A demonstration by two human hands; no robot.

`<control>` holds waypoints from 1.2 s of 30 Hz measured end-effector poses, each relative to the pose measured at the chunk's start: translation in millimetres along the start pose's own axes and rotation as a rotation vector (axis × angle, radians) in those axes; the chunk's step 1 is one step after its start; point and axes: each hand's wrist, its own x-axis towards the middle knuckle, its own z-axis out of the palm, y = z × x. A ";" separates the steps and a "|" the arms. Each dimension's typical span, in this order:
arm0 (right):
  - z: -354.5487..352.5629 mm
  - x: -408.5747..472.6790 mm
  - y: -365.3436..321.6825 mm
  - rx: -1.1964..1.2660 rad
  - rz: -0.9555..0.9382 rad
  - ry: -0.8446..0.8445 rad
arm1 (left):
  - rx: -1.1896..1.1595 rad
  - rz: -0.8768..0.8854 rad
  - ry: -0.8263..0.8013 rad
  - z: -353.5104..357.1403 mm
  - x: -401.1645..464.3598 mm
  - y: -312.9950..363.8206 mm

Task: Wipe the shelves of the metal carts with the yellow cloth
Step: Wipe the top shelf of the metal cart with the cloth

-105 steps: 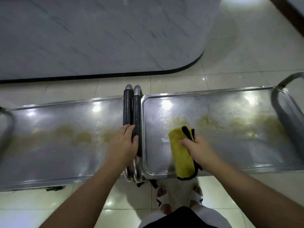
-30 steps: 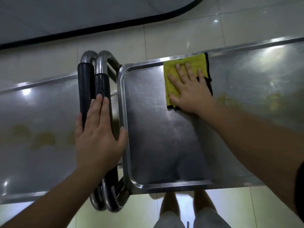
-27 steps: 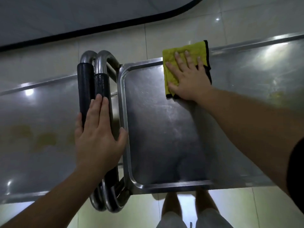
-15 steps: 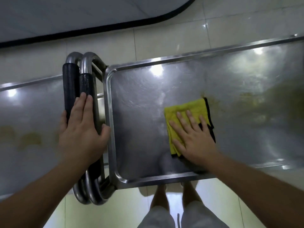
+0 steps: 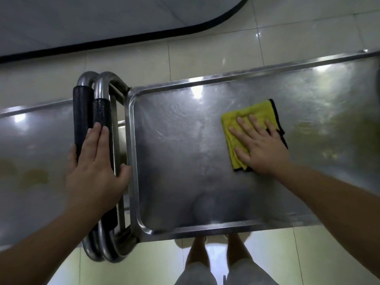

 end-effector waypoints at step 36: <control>40.2 -82.4 -301.6 0.193 -0.242 -0.087 | 0.001 -0.005 0.035 2.9 1.3 -3.2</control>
